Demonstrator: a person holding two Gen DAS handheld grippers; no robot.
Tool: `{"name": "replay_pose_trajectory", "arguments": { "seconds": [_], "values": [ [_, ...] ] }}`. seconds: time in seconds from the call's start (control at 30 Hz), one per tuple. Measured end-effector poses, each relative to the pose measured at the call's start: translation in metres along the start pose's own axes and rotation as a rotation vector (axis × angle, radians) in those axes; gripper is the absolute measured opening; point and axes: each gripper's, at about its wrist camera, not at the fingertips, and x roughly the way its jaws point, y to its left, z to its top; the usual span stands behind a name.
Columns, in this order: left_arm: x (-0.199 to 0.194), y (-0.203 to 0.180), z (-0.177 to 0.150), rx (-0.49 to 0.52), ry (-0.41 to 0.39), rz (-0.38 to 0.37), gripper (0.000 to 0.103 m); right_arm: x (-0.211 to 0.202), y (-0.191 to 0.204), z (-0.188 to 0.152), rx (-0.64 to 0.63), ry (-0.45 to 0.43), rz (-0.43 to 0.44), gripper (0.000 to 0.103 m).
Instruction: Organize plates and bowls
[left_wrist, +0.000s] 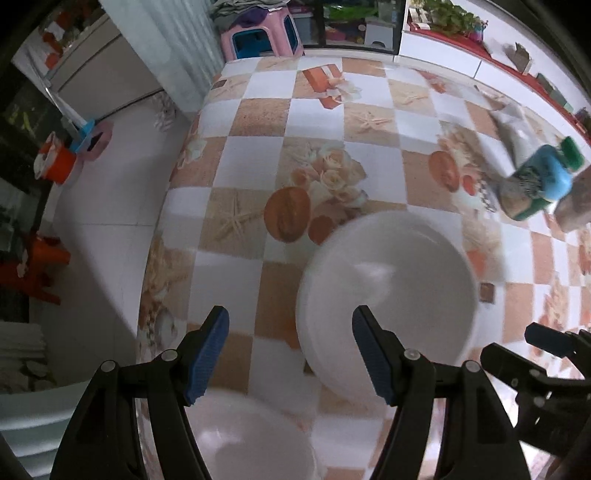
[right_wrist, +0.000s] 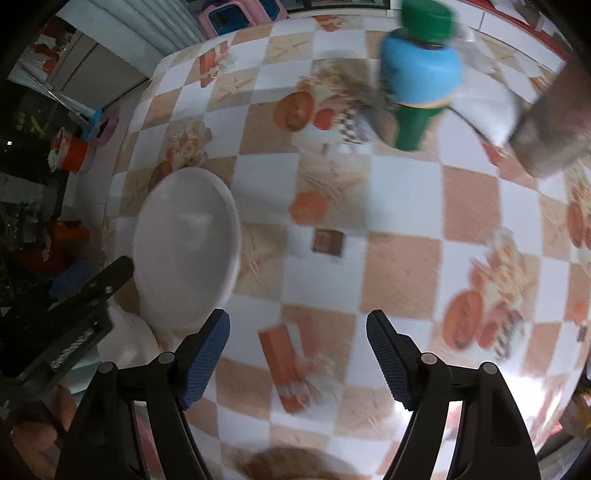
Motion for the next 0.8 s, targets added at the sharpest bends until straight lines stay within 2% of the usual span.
{"name": "replay_pose_trajectory", "arguments": {
  "seconds": [0.3,0.33,0.37,0.4,0.47,0.63,0.8],
  "values": [
    [0.04,-0.01,0.011,0.032,0.053,-0.004,0.072,0.046,0.022,0.014,0.012,0.015,0.024,0.078],
    [0.041,-0.012,0.011,0.037,0.059,-0.002,0.071,0.05,0.023,0.014,0.013,0.021,0.03,0.078],
    [0.043,-0.014,0.01,0.045,0.068,-0.005,0.066,0.053,0.023,0.013,0.014,0.024,0.032,0.077],
    [0.045,-0.016,0.009,0.047,0.077,-0.017,0.053,0.055,0.023,0.012,0.015,0.023,0.032,0.072],
    [0.047,-0.019,0.008,0.05,0.098,-0.054,0.037,0.058,0.021,0.01,0.021,0.028,0.053,0.055],
    [0.042,-0.037,-0.001,0.09,0.097,-0.087,0.029,0.062,0.016,0.004,0.024,0.047,0.13,0.022],
    [0.031,-0.068,-0.032,0.171,0.1,-0.098,0.028,0.061,0.001,-0.014,-0.002,0.068,0.102,0.02]
  ]
}}
